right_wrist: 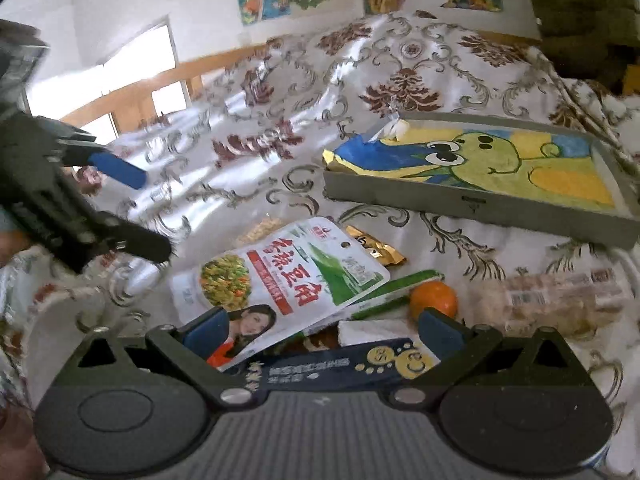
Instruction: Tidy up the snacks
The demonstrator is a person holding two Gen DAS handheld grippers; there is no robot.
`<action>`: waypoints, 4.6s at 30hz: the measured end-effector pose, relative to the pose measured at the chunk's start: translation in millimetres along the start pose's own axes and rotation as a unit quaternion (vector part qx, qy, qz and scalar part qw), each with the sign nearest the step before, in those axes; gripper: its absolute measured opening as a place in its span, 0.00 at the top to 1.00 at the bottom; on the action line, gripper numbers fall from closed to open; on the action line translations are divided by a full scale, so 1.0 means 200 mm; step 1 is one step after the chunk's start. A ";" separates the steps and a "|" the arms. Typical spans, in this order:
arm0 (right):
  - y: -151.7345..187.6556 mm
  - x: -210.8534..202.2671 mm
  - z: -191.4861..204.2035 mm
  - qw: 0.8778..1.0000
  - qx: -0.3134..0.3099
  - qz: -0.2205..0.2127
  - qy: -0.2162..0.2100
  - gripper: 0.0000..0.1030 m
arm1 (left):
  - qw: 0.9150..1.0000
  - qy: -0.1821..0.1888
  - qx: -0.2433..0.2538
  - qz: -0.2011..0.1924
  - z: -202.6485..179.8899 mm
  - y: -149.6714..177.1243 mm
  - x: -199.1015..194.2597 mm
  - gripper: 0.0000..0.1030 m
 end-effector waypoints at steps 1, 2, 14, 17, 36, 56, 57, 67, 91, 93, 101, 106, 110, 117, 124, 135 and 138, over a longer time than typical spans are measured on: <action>0.00 -0.02 0.00 1.000 0.012 0.000 -0.009 0.00 | 1.000 0.005 0.005 0.000 0.00 -0.01 0.02 0.01; 0.01 -0.03 0.00 1.000 0.023 0.003 -0.014 0.00 | 1.000 0.008 0.010 0.001 -0.01 -0.02 0.03 0.01; 0.13 -0.03 0.00 0.991 0.113 0.067 -0.040 0.11 | 0.998 0.046 0.032 -0.002 -0.15 -0.03 0.23 0.03; 0.15 -0.02 -0.02 0.989 0.129 0.062 -0.044 0.12 | 0.998 0.059 0.038 0.007 -0.17 -0.03 0.28 0.06; 0.16 0.06 -0.12 0.988 0.121 0.090 -0.024 0.21 | 0.996 0.074 -0.012 0.046 -0.17 -0.01 0.39 0.23; 0.08 0.13 -0.28 0.955 0.285 -0.005 -0.077 0.74 | 0.989 0.090 -0.111 0.044 -0.07 -0.04 0.28 0.67; 0.08 0.13 -0.28 0.955 0.287 -0.003 -0.076 0.74 | 0.989 0.092 -0.111 0.044 -0.07 -0.04 0.27 0.67; 0.14 0.21 -0.26 0.948 0.310 0.023 -0.063 0.59 | 0.987 0.103 -0.115 0.032 -0.10 -0.09 0.26 0.70; 0.12 0.22 -0.34 0.942 0.334 0.004 0.006 0.61 | 0.988 0.119 -0.094 0.030 -0.23 -0.10 0.23 0.70; 0.11 0.24 -0.35 0.937 0.350 0.003 0.016 0.61 | 0.985 0.119 -0.117 0.043 -0.21 -0.09 0.29 0.81; 0.13 0.24 -0.38 0.928 0.372 -0.001 0.026 0.62 | 0.983 0.114 -0.136 0.044 -0.17 -0.08 0.28 1.00; 0.14 0.21 -0.32 0.936 0.352 0.011 0.016 0.61 | 0.983 0.115 -0.136 0.047 -0.12 0.01 0.21 1.00; 0.12 0.20 -0.24 0.950 0.308 0.018 0.041 0.67 | 0.984 0.106 -0.135 0.042 -0.09 0.04 0.19 1.00; 0.10 0.14 -0.20 0.958 0.285 0.004 0.039 0.74 | 0.985 0.062 -0.154 0.055 0.03 0.10 0.24 0.88; 0.05 0.12 -0.19 0.953 0.301 -0.007 -0.024 0.77 | 0.975 0.088 -0.191 0.069 0.02 0.07 0.37 0.73; 0.00 0.28 -0.18 0.930 0.349 -0.005 -0.116 0.67 | 0.974 0.103 -0.187 0.075 0.02 0.07 0.41 0.76; 0.02 0.32 -0.18 0.936 0.338 0.001 -0.100 0.85 | 0.972 0.111 -0.193 0.076 0.02 0.07 0.43 0.76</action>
Point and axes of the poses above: each gripper's, at about its wrist camera, not at the fingertips, and x roughly the way its jaws point, z to its left, y to its underside, the point moved 10 cm from there along x, roughly the way its jaws point, and after that the axes turned 12 degrees about -z, right-handed, at the moved point
